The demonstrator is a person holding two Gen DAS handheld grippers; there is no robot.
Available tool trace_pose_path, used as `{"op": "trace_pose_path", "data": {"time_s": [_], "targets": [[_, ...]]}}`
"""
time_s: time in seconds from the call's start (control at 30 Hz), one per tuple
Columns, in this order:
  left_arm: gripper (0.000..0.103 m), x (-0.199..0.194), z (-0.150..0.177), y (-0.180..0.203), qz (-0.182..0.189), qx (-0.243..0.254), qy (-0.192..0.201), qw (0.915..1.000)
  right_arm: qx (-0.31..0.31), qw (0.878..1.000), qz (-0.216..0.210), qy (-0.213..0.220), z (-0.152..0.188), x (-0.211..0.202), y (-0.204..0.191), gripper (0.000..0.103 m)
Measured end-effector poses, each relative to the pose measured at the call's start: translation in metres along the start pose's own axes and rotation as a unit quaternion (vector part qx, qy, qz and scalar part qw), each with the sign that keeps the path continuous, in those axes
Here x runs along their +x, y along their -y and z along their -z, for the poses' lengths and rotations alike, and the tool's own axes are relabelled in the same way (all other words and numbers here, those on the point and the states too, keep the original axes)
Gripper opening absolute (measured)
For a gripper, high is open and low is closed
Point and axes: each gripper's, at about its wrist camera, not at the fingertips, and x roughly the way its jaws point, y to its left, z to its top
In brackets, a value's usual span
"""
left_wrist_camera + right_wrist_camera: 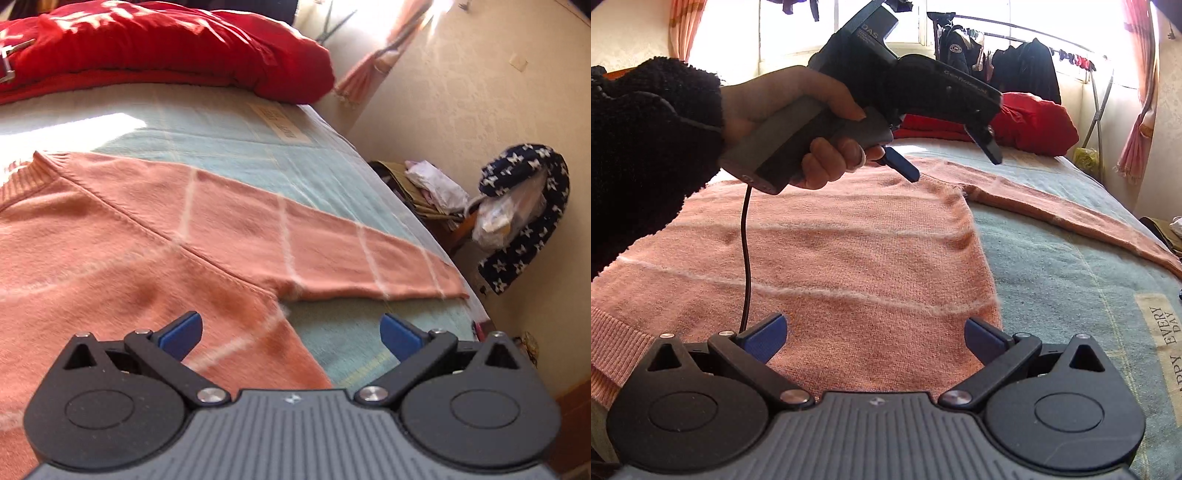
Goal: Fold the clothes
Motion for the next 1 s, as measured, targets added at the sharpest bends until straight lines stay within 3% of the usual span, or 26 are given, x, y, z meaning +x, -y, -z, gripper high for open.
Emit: {"op": "trace_pose_path", "data": {"time_s": [0.07,0.13,0.3,0.5,0.63,0.87,1.0], "targets": [[0.101,0.017,-0.009,-0.02,-0.015,-0.029,-0.003,0.9995,-0.001,1.0,0.0,-0.001,0.0,0.001,0.0,0.103],[0.101,0.031,-0.011,-0.029,-0.021,-0.024,0.002,0.9995,-0.001,1.0,0.002,-0.003,0.001,0.002,0.0,0.103],[0.101,0.026,-0.011,-0.029,-0.024,-0.022,0.012,0.9994,-0.002,1.0,0.008,-0.011,0.001,0.007,0.001,0.103],[0.101,-0.031,0.004,-0.03,-0.057,-0.006,-0.006,0.9983,-0.005,1.0,0.018,-0.023,0.004,0.012,-0.001,0.103],[0.101,-0.082,0.026,-0.036,-0.105,-0.006,-0.013,0.9944,-0.003,0.999,0.02,-0.028,0.005,0.016,0.0,0.103],[0.102,-0.163,0.089,-0.05,-0.185,0.032,0.008,0.9823,0.003,0.999,0.018,-0.03,0.005,0.021,0.0,0.103],[0.102,-0.192,0.128,-0.061,-0.197,0.038,0.022,0.9794,0.013,0.999,0.016,-0.033,0.006,0.025,0.002,0.103]]}}
